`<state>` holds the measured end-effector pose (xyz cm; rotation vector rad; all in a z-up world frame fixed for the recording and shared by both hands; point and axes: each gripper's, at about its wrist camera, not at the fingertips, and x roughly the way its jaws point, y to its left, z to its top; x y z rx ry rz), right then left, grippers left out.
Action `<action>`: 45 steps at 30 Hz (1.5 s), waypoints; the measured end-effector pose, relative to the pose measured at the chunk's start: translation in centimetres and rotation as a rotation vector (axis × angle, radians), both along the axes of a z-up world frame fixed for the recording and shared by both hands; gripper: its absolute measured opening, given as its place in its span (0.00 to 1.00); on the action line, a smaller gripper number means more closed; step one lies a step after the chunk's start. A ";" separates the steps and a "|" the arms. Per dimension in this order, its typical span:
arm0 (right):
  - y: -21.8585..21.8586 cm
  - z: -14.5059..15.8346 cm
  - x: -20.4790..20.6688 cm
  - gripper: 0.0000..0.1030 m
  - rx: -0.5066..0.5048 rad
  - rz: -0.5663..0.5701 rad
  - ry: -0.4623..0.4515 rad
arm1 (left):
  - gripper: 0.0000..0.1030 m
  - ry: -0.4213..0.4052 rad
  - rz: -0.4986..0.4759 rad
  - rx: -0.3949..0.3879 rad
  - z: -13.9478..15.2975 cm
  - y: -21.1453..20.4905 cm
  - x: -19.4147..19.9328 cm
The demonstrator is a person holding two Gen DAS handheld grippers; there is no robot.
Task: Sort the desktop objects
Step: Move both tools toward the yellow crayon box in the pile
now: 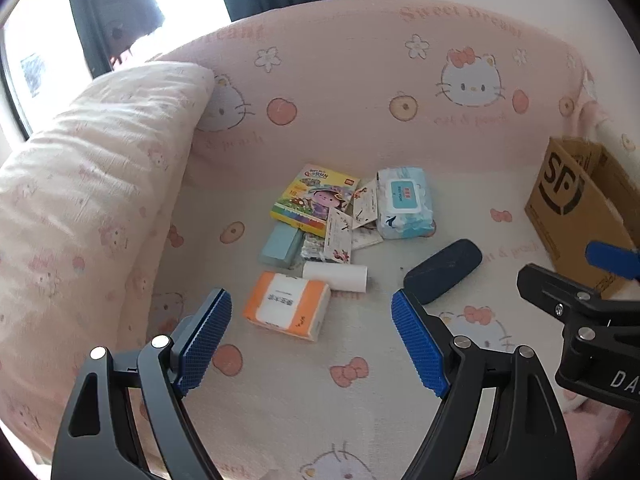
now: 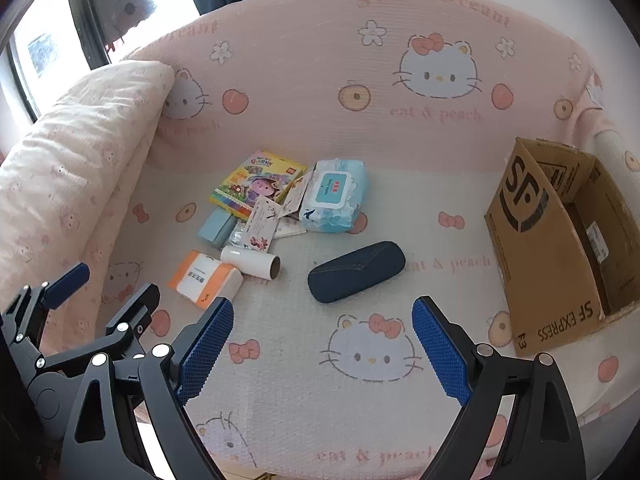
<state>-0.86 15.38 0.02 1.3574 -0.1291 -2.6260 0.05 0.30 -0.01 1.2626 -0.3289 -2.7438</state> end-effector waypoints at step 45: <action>-4.9 -7.2 -12.5 0.88 -0.084 0.082 -0.112 | 0.83 0.022 -0.010 0.144 -7.2 -5.1 -11.5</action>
